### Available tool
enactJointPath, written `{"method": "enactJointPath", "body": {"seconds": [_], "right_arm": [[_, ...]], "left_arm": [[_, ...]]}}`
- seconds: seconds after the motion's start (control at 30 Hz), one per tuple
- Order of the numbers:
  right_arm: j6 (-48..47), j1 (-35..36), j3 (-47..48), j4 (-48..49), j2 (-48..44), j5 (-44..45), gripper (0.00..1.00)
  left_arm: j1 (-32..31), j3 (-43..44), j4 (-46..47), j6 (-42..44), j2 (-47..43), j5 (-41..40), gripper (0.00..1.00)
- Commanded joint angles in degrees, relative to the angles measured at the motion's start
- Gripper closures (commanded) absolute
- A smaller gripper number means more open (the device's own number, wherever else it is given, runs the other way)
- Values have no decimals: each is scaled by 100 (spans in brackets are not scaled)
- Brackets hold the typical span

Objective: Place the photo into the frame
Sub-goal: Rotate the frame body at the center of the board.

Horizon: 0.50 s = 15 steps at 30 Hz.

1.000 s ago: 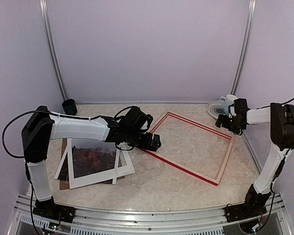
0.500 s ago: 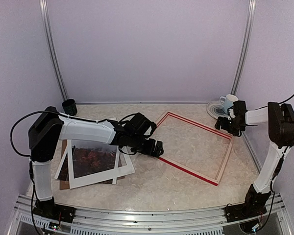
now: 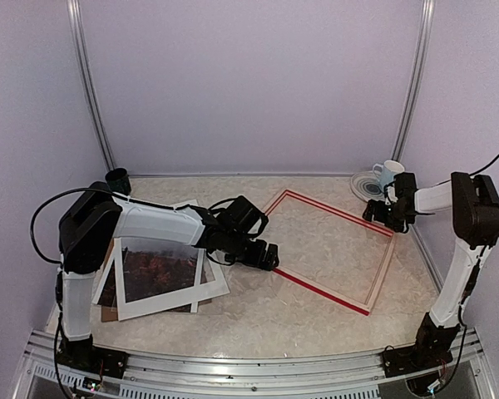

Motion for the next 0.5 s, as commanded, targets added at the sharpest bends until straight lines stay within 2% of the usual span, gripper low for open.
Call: {"method": "enactJointPath", "body": {"seconds": [0.0,0.23,0.47], "right_arm": [[19,-80,23,-26,46,-157,1],[331,-58,-712,209,-276,-598,1],[412,29,-1295,334,-747,-642,1]], "left_arm": [[122,137,128,-17,218,117,1],[296,231,287,-53,368,207,1],[453,348,457,-104,472,314,1]]}}
